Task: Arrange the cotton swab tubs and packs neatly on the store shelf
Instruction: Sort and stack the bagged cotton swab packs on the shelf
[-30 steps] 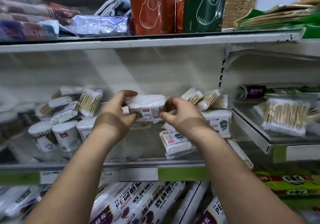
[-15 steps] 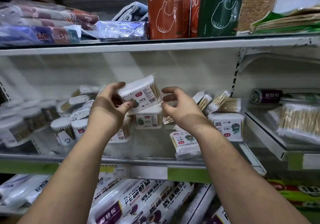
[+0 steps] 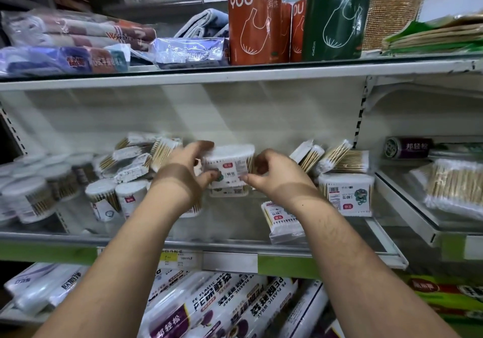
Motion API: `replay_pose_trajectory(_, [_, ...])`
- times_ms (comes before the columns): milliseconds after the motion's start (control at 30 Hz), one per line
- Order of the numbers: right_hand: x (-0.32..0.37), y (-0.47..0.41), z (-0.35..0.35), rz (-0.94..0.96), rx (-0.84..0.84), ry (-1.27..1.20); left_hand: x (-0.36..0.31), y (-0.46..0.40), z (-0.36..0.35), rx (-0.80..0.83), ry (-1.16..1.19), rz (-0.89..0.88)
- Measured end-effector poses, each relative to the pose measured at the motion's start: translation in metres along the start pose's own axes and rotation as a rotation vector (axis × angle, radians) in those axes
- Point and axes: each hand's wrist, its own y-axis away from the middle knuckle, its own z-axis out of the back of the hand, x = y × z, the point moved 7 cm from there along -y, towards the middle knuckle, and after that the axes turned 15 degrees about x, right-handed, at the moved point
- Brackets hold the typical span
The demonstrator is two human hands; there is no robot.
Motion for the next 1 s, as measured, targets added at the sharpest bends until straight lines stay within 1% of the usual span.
replay_pose_trajectory(67, [-0.006, -0.001, -0.008, -0.061, 0.039, 0.071, 0.000, -0.006, -0.006, 0.029, -0.329, 0.072])
replay_pose_trajectory(133, [-0.009, -0.005, -0.021, -0.107, 0.074, 0.150, 0.000, -0.009, -0.014, 0.048, -0.547, 0.122])
replay_pose_trajectory(200, [-0.011, -0.011, -0.034, -0.125, 0.090, 0.196, -0.005, -0.009, -0.021, 0.015, -0.638, 0.095])
replay_pose_trajectory(267, [-0.015, -0.014, -0.040, -0.132, 0.082, 0.192, -0.013, -0.007, -0.028, -0.019, -0.681, 0.042])
replay_pose_trajectory(333, [-0.016, -0.014, -0.042, -0.132, 0.052, 0.216, -0.018, -0.006, -0.037, -0.006, -0.705, 0.010])
replay_pose_trajectory(433, [-0.010, -0.013, -0.042, -0.110, -0.007, 0.308, -0.023, -0.006, -0.050, 0.014, -0.815, -0.030])
replay_pose_trajectory(533, [-0.009, -0.012, -0.040, -0.101, -0.002, 0.282, -0.021, -0.006, -0.057, -0.006, -0.882, -0.017])
replay_pose_trajectory(600, [-0.014, -0.007, -0.031, -0.106, -0.001, 0.247, -0.022, -0.005, -0.057, -0.026, -0.872, -0.007])
replay_pose_trajectory(700, [-0.026, 0.006, -0.009, -0.124, -0.041, 0.196, -0.035, -0.006, -0.060, -0.005, -0.788, -0.011])
replay_pose_trajectory(767, [-0.036, 0.014, 0.002, -0.147, -0.048, 0.125, -0.052, -0.005, -0.062, 0.002, -0.720, -0.052])
replay_pose_trajectory(833, [-0.047, 0.022, 0.009, -0.176, -0.048, 0.054, -0.071, -0.004, -0.064, 0.004, -0.623, -0.114])
replay_pose_trajectory(900, [-0.057, 0.032, 0.017, -0.209, -0.052, 0.022, -0.090, -0.004, -0.071, 0.043, -0.507, -0.179])
replay_pose_trajectory(1000, [-0.072, 0.048, 0.028, -0.305, -0.049, 0.123, -0.116, -0.003, -0.089, 0.116, -0.283, -0.274])
